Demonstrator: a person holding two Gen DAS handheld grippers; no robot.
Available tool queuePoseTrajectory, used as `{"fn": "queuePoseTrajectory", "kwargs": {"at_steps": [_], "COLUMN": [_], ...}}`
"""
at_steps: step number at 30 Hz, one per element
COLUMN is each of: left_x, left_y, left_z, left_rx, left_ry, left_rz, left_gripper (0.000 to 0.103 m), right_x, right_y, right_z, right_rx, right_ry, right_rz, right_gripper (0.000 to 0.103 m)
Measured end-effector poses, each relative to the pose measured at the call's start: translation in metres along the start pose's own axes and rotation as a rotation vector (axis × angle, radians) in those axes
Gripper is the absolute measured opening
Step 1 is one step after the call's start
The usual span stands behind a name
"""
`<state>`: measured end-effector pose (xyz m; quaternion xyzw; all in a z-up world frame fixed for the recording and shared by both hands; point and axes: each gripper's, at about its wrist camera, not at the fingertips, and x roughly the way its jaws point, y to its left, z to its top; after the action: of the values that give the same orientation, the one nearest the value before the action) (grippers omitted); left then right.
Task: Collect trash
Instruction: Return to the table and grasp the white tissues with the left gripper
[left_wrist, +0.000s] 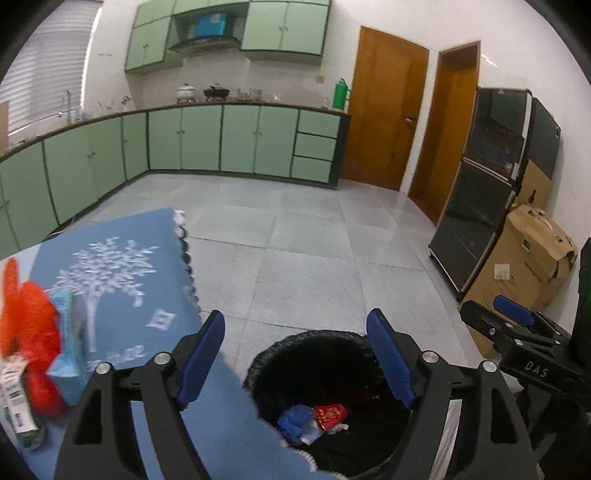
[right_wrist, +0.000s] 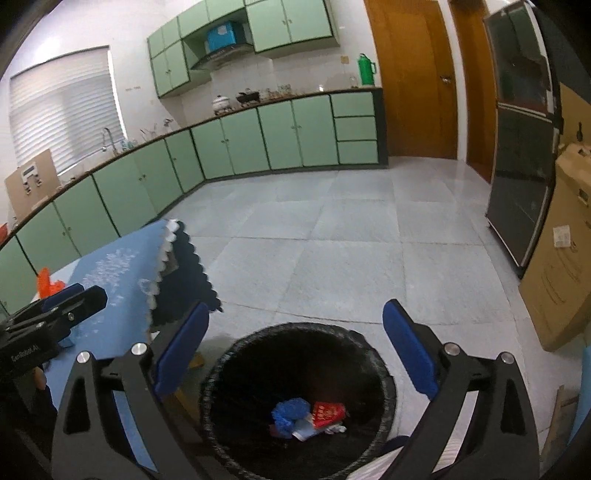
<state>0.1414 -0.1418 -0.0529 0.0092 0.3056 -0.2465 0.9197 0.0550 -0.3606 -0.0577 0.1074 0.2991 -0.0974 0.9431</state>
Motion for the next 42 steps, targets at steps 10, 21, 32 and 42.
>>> {"fn": "queuePoseTrajectory", "kwargs": {"at_steps": [10, 21, 32, 42], "left_x": [-0.077, -0.141, -0.155, -0.134], "left_y": [0.07, 0.168, 0.222, 0.243], "left_z": [-0.022, -0.067, -0.111, -0.122], "left_rx": [-0.075, -0.186, -0.292, -0.35], "left_ry": [-0.07, -0.087, -0.013, 0.072], "left_rz": [0.197, 0.487, 0.579, 0.553], "left_gripper": [0.08, 0.081, 0.083, 0.083], "right_x": [-0.006, 0.005, 0.01, 0.009], "right_y": [0.081, 0.191, 0.268, 0.288], "right_z": [0.002, -0.017, -0.047, -0.051], "right_rx": [-0.078, -0.196, -0.281, -0.318], "right_ry": [-0.003, 0.044, 0.059, 0.063], "right_rz": [0.155, 0.319, 0.406, 0.411], "right_gripper": [0.093, 0.093, 0.093, 0.093]}}
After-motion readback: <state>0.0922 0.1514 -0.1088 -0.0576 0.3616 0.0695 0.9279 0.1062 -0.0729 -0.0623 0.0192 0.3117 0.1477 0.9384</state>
